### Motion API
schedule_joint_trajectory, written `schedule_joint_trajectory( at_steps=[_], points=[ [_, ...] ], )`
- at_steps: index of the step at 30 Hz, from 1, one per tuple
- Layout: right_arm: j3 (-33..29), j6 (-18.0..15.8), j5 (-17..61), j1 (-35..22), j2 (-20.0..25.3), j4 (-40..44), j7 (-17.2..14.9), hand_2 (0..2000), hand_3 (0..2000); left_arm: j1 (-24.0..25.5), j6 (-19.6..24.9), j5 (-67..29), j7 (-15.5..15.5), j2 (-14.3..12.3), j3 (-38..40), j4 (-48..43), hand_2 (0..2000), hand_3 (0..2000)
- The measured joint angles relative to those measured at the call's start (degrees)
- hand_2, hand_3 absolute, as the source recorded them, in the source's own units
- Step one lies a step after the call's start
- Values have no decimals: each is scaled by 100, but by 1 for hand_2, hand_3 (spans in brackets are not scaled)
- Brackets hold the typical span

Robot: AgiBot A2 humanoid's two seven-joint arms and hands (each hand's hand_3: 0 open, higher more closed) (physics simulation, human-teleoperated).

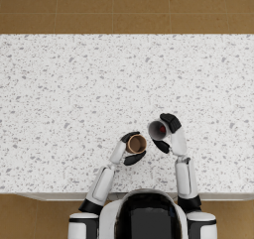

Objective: Pick up two cups and pour the berry on the right into the cup on the left

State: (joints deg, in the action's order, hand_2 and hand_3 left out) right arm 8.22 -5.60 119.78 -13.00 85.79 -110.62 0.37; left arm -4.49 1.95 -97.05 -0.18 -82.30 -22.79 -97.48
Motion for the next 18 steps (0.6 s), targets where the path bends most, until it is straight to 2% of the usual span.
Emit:
schedule_joint_trajectory(
  at_steps=[18],
  points=[
    [234, -51, 3259, 103, 8, -359, 14, 2000, 1280, 1, 45, -1, -2, -117, 69, 65, 2000, 1280]
  ],
)
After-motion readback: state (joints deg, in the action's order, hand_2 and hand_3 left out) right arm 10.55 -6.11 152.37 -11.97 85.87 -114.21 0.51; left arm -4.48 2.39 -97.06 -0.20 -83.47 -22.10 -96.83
